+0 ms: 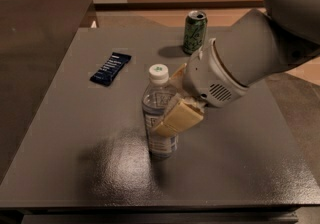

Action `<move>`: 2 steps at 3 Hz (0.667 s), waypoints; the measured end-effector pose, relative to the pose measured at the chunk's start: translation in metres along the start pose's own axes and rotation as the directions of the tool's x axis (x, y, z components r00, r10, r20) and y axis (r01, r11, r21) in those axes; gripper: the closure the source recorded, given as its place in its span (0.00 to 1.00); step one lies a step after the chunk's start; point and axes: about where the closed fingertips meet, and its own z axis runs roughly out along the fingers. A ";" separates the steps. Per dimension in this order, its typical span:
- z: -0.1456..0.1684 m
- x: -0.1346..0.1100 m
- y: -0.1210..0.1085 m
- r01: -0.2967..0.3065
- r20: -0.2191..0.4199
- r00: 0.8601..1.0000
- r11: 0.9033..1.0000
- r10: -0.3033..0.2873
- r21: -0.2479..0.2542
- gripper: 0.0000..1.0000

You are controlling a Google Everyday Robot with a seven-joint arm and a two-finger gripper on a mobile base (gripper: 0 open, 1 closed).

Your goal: Knock blue plastic bottle over

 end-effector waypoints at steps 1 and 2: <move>-0.003 -0.003 -0.001 -0.007 0.000 1.000 1.000 0.007 -0.003 0.64; -0.013 -0.011 -0.006 0.004 -0.039 0.999 1.000 -0.003 0.015 0.87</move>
Offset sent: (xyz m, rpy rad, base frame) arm 0.0167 -0.0058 0.0295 -0.1036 -0.0160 -0.0187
